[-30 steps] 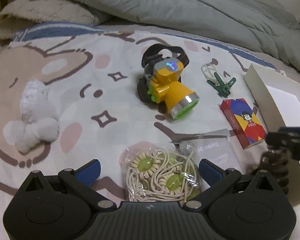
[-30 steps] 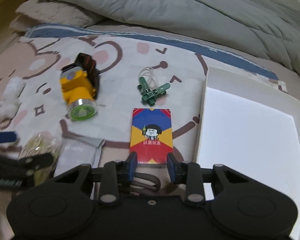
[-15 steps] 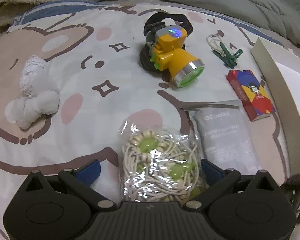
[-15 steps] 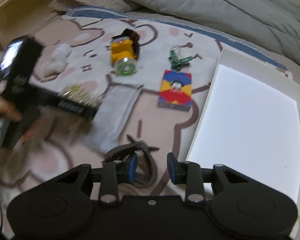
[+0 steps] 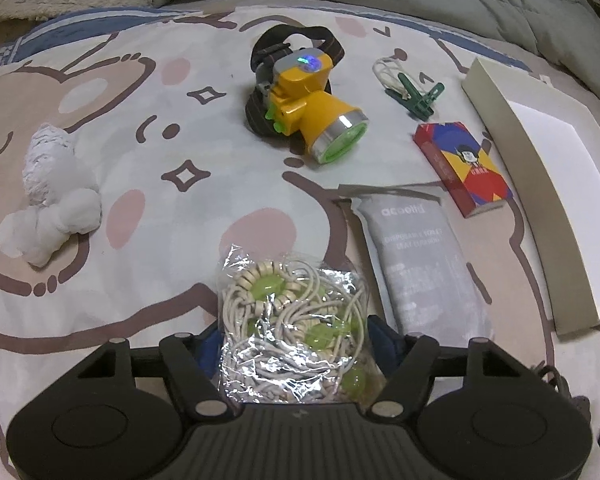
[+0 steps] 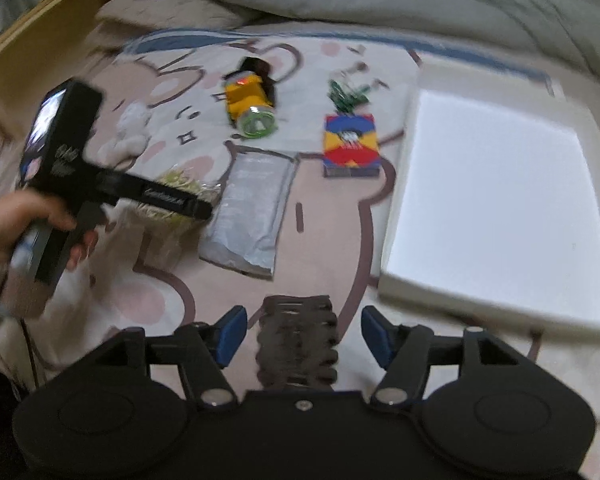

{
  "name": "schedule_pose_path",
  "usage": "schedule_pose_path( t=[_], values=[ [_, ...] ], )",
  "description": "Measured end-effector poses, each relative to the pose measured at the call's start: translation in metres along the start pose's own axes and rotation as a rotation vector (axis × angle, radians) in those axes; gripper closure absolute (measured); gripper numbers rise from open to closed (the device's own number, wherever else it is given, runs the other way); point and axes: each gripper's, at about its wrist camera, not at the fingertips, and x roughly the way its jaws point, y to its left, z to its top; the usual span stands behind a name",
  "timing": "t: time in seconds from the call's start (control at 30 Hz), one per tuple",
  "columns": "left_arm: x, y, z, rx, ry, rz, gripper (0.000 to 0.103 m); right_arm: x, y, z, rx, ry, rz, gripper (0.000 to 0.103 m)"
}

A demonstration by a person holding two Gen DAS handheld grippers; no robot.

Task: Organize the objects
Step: 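Grasp the dark brown coil with the right tool while the left tool grasps the beaded-cord bag, then lift and carry the coil and bead bag toward the white box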

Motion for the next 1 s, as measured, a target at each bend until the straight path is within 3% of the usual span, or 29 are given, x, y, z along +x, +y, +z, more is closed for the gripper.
schedule_pose_path(
  t=[0.13,0.3,0.43,0.53,0.63,1.0],
  values=[
    [-0.001,-0.001,-0.005,0.014,0.007,0.011,0.029,0.017,-0.002,-0.004,0.068,0.034,-0.021,0.039],
    [0.001,-0.004,-0.007,0.033,0.006,0.028,0.026,0.033,0.014,-0.011,-0.011,0.071,-0.039,0.039],
    [0.005,-0.009,-0.01,0.054,0.047,0.041,0.016,0.044,0.023,-0.016,-0.072,0.104,-0.048,0.042],
    [0.002,-0.011,-0.013,0.087,0.036,0.052,0.026,0.049,0.027,-0.019,-0.119,0.11,-0.075,0.054],
    [-0.002,-0.009,-0.011,0.075,0.03,0.032,0.032,0.047,0.025,-0.018,-0.125,0.092,-0.072,0.058],
    [-0.045,-0.001,-0.011,0.026,-0.079,0.036,0.038,0.002,0.014,-0.002,-0.045,-0.079,-0.1,0.058]
  ],
)
